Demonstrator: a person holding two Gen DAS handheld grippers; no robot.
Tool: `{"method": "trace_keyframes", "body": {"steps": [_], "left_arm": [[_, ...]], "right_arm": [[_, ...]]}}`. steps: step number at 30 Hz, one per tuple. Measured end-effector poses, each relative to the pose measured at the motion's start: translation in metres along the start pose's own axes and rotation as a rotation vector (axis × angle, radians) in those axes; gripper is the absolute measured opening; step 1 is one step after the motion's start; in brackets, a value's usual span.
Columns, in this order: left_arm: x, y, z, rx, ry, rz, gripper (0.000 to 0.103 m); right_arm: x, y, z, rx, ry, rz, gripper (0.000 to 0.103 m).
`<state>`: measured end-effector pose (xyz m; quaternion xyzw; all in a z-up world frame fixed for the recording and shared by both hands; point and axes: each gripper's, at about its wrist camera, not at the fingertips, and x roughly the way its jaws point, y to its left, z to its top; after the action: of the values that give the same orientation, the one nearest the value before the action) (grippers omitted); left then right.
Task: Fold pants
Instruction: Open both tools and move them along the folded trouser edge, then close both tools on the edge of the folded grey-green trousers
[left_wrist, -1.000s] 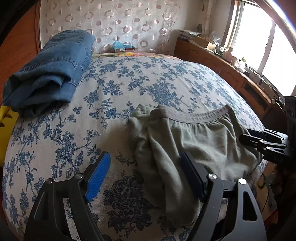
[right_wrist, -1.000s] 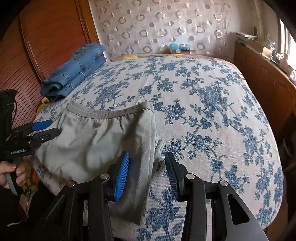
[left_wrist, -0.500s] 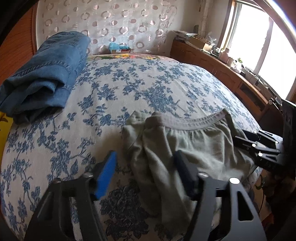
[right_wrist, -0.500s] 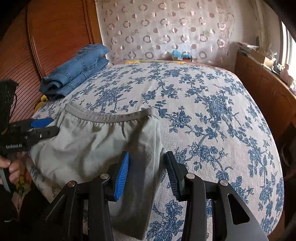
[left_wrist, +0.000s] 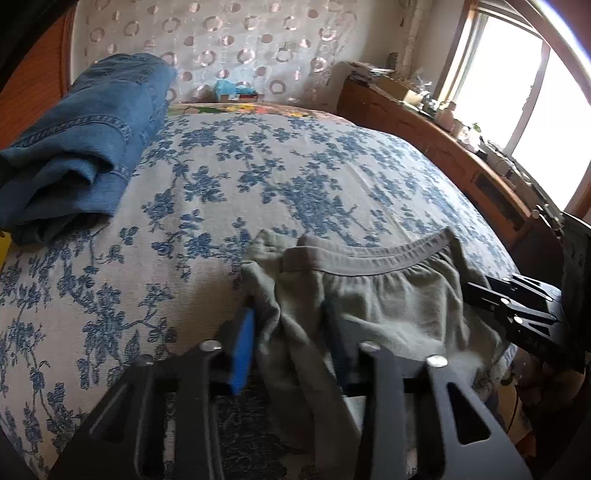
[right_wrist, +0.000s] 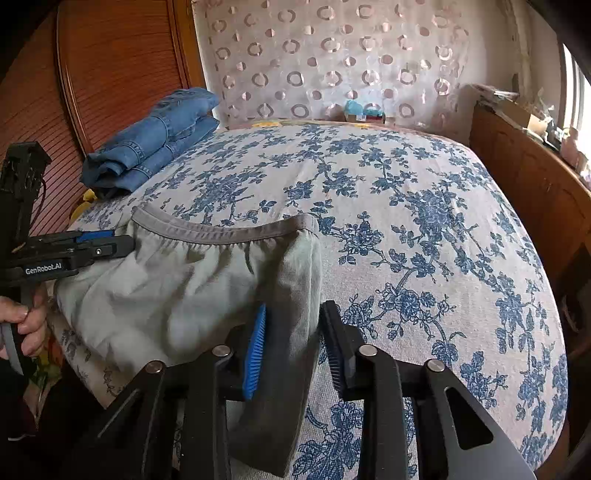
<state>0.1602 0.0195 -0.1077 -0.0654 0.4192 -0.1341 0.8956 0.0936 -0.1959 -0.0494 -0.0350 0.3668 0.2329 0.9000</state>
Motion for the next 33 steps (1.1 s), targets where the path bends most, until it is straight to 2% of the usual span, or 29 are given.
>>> {"method": "trace_keyframes", "body": {"steps": [2,5,9,20,33], "left_arm": [[-0.003,-0.003,0.0,0.01,-0.008,0.001,0.02],[-0.013,-0.009,0.0,0.026,-0.036,-0.013,0.016],[-0.035,-0.015,0.001,0.031,-0.091,-0.036,0.015],[-0.093,-0.03,0.009,0.062,-0.235,-0.063,0.014],[-0.133,-0.04,0.016,0.101,-0.337,-0.058,0.014]], "right_arm": [[0.001,-0.002,0.001,0.011,0.006,0.026,0.019],[0.001,-0.004,0.002,0.018,0.009,0.048,0.015],[-0.003,-0.005,0.002,0.028,-0.006,0.064,0.012],[-0.058,0.005,0.007,0.006,-0.159,0.058,0.011],[-0.103,0.014,0.013,-0.039,-0.241,0.057,0.011]]}}
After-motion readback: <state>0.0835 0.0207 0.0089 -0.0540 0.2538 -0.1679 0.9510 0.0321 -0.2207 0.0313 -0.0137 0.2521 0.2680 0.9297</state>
